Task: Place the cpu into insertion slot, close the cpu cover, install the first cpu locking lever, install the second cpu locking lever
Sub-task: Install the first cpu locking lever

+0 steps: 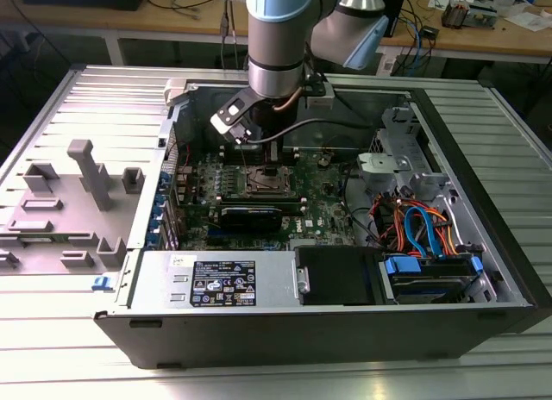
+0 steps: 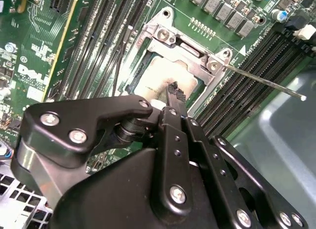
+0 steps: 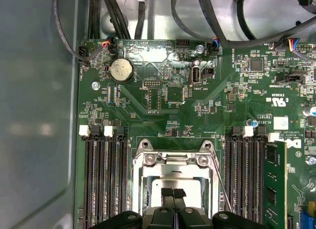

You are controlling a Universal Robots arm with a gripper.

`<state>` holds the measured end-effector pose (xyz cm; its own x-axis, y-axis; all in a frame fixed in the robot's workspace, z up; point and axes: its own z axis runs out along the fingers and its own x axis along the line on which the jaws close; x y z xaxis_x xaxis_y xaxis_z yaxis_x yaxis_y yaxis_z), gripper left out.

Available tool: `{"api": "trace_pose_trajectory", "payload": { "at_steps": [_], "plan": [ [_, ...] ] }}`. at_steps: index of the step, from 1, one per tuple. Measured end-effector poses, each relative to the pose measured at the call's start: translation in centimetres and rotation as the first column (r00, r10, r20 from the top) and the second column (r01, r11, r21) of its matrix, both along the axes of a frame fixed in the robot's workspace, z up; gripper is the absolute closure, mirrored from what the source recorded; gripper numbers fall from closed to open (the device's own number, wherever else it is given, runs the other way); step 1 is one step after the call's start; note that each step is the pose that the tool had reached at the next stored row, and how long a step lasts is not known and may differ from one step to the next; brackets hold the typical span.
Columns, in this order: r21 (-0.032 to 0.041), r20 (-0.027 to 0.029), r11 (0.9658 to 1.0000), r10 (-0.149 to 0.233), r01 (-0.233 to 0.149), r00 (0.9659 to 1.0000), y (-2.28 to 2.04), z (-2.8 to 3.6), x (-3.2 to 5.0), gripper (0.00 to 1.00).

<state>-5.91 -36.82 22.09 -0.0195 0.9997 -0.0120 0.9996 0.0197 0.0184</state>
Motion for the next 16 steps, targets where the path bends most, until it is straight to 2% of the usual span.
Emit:
{"api": "trace_pose_trajectory", "payload": {
  "at_steps": [3, 6, 7, 11, 12, 16],
  "plan": [
    [0.0, -0.0006, 1.0, 0.0, 0.0, 1.0, 0.0, 1.14, 0.01, 0.89],
    [0.0001, -0.0018, 1.0, 0.0, 0.0, 1.0, 0.0, 2.53, 0.01, 0.89],
    [0.0001, -0.0022, 1.0, 0.0, 0.0, 1.0, 0.0, 3.16, 0.01, 0.89],
    [0.0001, -0.0041, 1.0, 0.0, 0.0, 1.0, 0.0, 4.9, 0.01, 0.89],
    [0.0, -0.0043, 1.0, 0.0, 0.0, 1.0, 0.0, 5.08, 0.01, 0.89],
    [0.0007, -0.0042, 1.0, 0.0, 0.0, 1.0, 0.0, 5.09, 0.01, 0.89]
  ]
}}
